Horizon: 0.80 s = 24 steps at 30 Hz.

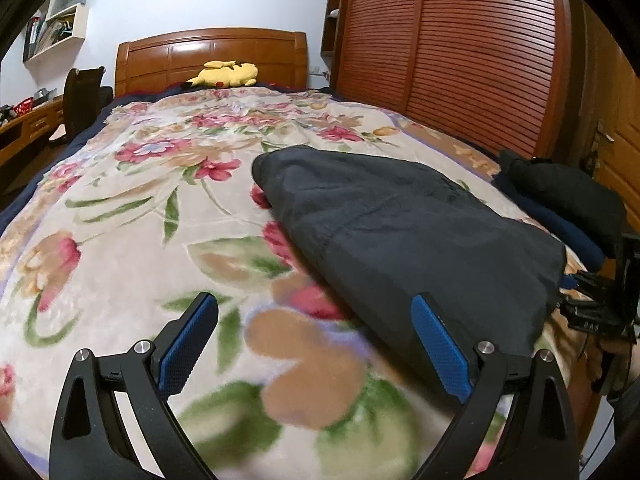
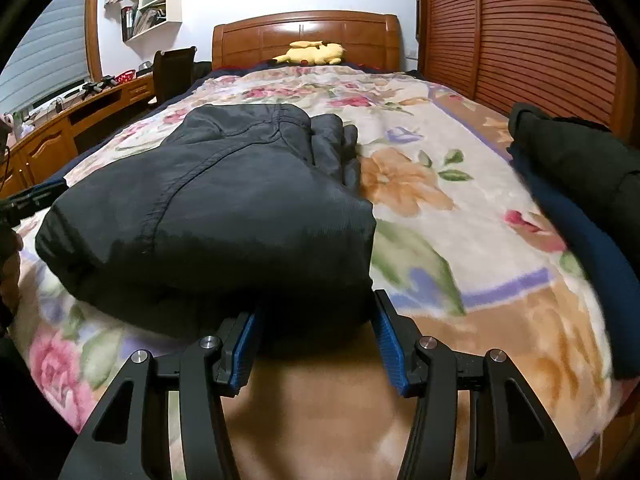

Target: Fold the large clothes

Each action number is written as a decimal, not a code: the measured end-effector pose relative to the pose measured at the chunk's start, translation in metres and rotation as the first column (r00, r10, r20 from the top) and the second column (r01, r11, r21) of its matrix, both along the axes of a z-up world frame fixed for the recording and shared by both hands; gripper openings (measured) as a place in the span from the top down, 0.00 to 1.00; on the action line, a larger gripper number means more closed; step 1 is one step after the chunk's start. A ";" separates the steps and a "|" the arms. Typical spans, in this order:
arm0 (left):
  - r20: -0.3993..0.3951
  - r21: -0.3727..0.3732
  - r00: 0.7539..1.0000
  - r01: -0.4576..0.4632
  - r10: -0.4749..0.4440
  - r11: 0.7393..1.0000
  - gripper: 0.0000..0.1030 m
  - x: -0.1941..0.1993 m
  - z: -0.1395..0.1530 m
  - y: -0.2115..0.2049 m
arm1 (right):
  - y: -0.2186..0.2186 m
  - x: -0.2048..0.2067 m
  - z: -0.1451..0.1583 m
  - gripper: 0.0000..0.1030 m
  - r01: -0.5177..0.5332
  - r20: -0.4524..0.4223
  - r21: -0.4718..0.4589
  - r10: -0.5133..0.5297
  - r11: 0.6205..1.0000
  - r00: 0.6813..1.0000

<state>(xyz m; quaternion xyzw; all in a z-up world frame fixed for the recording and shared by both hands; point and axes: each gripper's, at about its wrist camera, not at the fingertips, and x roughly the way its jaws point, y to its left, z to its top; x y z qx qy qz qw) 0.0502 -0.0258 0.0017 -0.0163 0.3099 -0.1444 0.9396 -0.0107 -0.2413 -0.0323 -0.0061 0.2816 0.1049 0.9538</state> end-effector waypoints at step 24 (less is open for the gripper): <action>-0.142 0.091 0.989 -0.020 0.033 0.996 0.05 0.196 -0.018 -0.027 | -0.002 0.003 -0.014 0.47 -0.013 0.034 0.064 0.011 0.998 0.999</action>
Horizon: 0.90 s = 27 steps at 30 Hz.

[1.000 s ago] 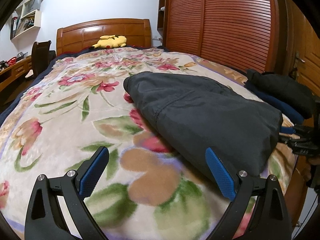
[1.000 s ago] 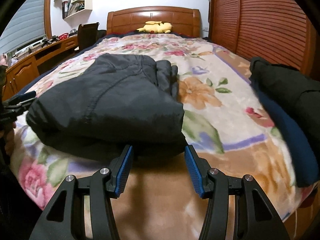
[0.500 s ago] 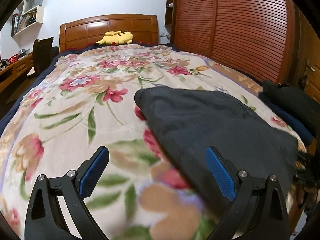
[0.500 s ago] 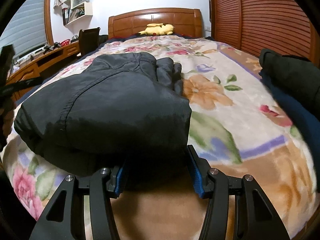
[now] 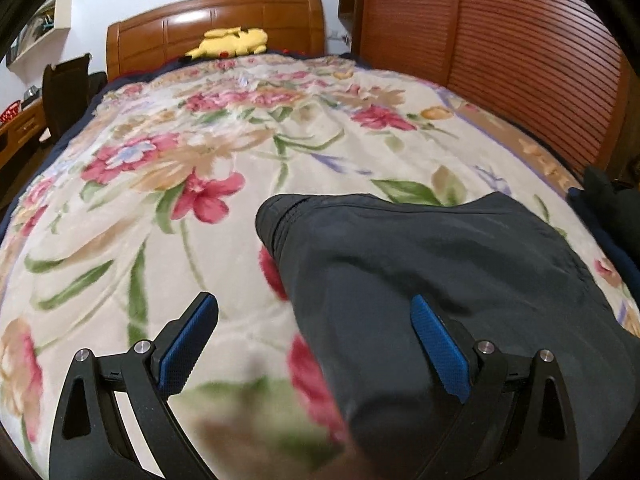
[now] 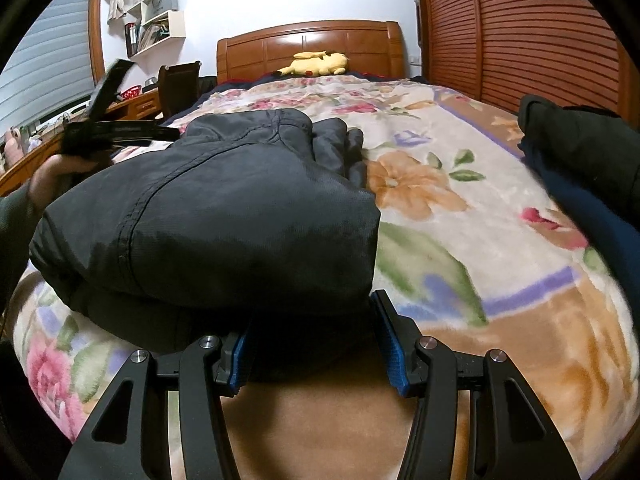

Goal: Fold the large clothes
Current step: 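Grasp the jacket bundle with both grippers, left on the sleeve end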

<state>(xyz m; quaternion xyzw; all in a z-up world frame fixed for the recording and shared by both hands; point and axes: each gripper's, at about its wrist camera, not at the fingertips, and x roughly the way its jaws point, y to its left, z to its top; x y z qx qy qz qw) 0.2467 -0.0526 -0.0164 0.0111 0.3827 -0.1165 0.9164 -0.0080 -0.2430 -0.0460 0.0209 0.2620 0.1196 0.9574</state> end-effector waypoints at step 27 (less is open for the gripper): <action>0.020 -0.036 0.997 0.076 -0.075 0.996 0.86 -0.026 0.063 -0.018 | -0.013 0.005 0.020 0.91 -0.068 -0.002 0.180 0.070 0.981 0.998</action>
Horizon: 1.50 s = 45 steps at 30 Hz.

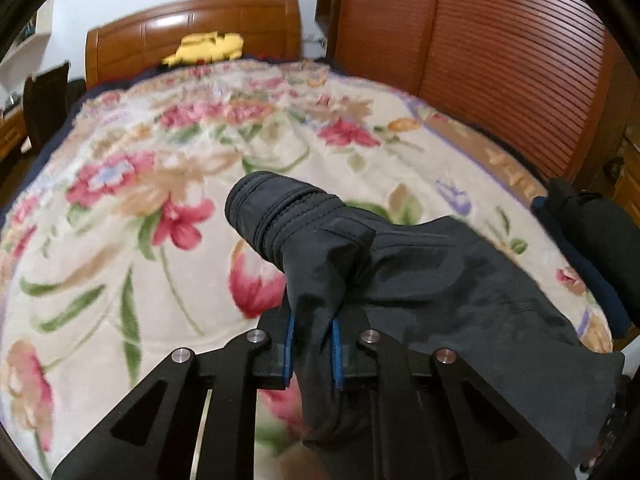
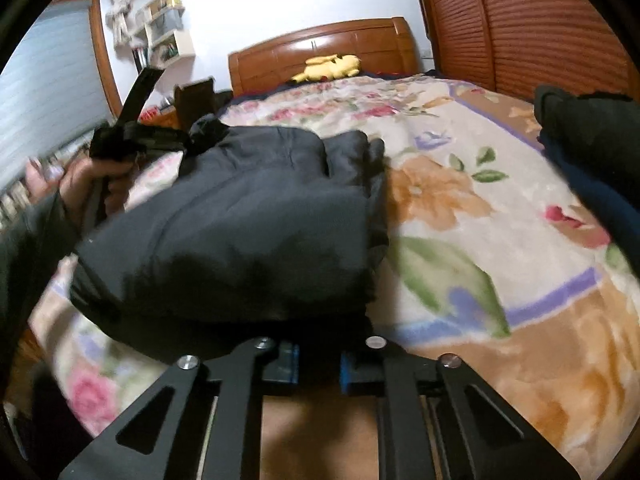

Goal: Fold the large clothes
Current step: 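Grasp the jacket bundle with both grippers, left on the sleeve end, then lift the bundle with both grippers and carry it toward the wardrobe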

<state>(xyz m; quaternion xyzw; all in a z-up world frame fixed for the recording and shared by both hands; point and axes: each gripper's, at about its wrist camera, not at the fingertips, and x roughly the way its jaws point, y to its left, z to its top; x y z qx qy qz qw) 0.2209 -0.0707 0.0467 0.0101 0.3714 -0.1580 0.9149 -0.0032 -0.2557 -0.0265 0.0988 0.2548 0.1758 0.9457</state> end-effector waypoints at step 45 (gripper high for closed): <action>0.256 -0.013 0.890 0.392 -0.376 0.920 0.87 -0.022 0.158 -0.423 | -0.310 -0.084 0.141 0.94 0.584 0.306 -0.170 -0.521 0.794 0.797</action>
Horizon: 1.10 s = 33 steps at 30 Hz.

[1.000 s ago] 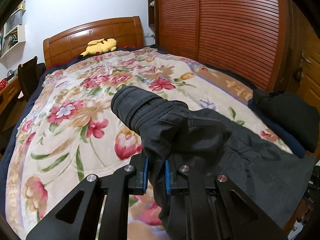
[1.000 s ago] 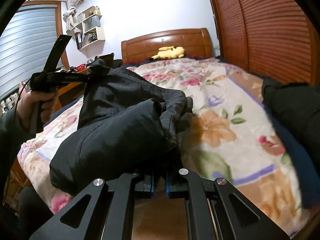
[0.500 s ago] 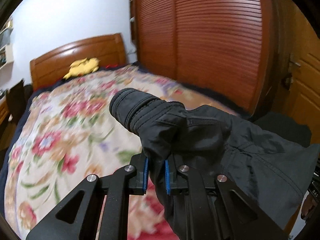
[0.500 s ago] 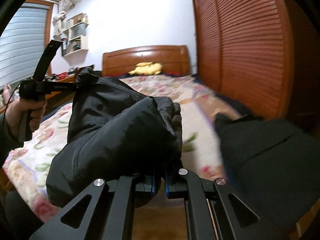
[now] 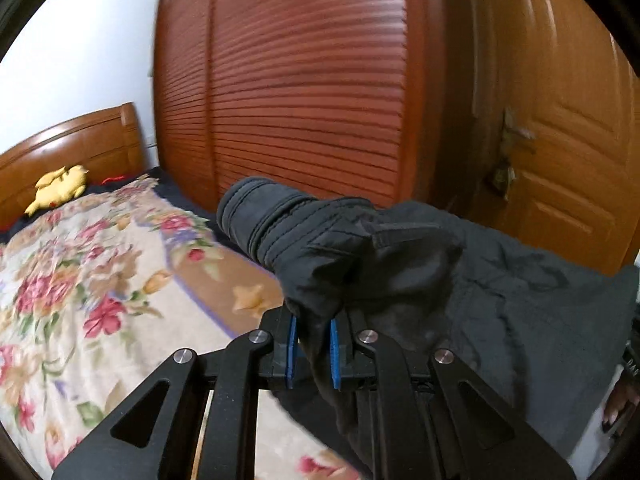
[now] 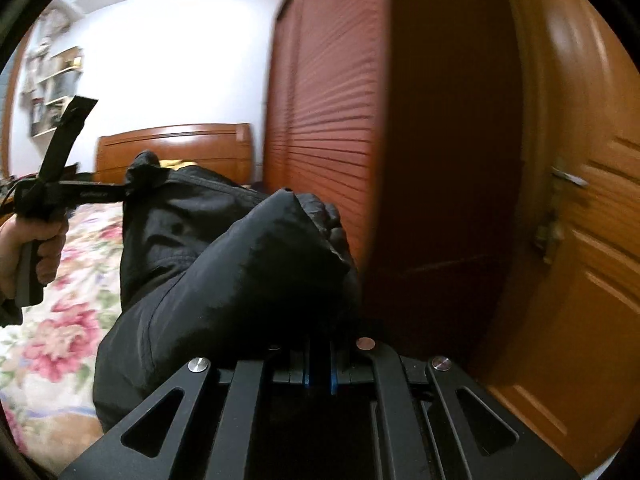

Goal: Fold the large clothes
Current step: 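Lift the bundle with both grippers and carry it toward the wardrobe, then lower the bundle onto the bed corner by the wardrobe and open both grippers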

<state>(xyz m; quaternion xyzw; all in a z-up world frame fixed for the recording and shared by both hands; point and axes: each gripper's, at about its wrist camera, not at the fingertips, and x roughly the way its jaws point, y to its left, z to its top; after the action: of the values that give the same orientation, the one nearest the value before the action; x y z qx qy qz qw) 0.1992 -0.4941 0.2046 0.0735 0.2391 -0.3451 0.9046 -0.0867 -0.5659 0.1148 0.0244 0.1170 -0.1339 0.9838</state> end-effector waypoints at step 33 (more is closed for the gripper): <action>0.111 0.113 0.994 -0.012 -0.001 0.993 0.00 -0.153 -0.063 0.096 | 0.059 0.011 0.043 0.45 -0.020 -0.030 -0.018 0.020 1.000 0.999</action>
<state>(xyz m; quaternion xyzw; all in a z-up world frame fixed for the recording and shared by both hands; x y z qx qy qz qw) 0.0463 -0.3981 0.1416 0.1432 0.2081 -0.3238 0.9118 -0.0754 -0.5068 0.1579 0.0124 0.1305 -0.1255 0.9834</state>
